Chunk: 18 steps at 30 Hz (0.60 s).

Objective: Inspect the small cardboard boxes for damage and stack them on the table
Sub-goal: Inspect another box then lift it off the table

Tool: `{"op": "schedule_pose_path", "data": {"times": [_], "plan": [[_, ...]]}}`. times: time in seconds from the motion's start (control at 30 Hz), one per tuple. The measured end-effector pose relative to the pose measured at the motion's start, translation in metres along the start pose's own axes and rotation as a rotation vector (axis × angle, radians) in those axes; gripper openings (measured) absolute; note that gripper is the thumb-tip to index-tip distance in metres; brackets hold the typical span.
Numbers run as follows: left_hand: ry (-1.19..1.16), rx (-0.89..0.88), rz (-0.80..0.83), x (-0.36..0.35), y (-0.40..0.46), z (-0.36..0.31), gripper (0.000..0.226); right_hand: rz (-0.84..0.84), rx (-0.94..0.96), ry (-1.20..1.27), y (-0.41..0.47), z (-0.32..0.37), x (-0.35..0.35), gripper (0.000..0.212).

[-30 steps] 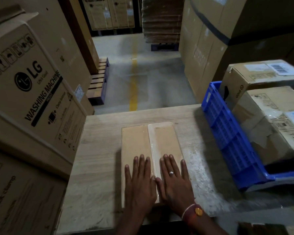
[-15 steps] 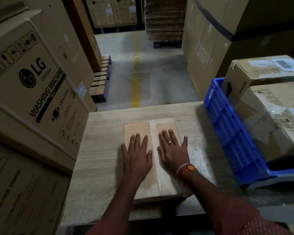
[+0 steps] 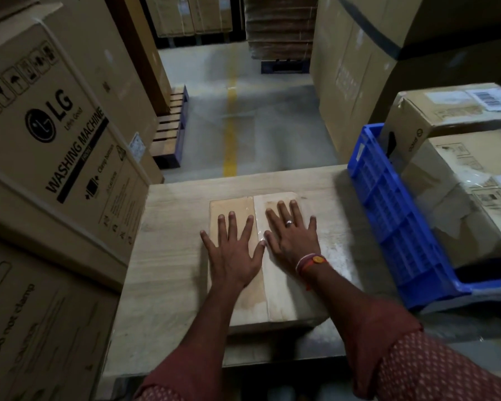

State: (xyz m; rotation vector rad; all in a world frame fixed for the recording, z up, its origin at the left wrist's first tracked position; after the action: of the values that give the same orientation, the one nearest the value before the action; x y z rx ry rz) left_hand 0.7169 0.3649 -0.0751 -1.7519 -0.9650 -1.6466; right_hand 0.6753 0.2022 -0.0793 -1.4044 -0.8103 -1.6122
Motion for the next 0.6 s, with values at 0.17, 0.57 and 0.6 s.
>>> {"op": "schedule_pose_path", "data": {"times": [0.17, 0.57, 0.6], "plan": [[-0.031, 0.009, -0.005, 0.003, -0.004, -0.002, 0.069, 0.052, 0.012, 0.315, -0.011, -0.017, 0.006, 0.072], [-0.321, 0.366, -0.04, 0.01, -0.039, -0.011, 0.08, 0.502, -0.417, 1.391, -0.111, -0.038, 0.046, 0.081], [-0.392, 0.384, -0.057, 0.01, -0.032, -0.007, 0.08, 0.47, -0.392, 1.339, -0.105, -0.037, 0.06, 0.088]]}}
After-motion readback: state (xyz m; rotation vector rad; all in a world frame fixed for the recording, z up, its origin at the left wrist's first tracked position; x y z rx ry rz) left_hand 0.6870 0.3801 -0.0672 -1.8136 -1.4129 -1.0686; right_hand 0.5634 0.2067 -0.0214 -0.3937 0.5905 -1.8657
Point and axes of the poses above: each hand's wrist, its own y-axis towards the middle knuckle, its own x-axis out of the back of the hand, z = x × y, the point moved 3 cm from there along y, towards the middle knuckle, and after that the axes turned 11 degrees about -x, right-handed, at the moved point
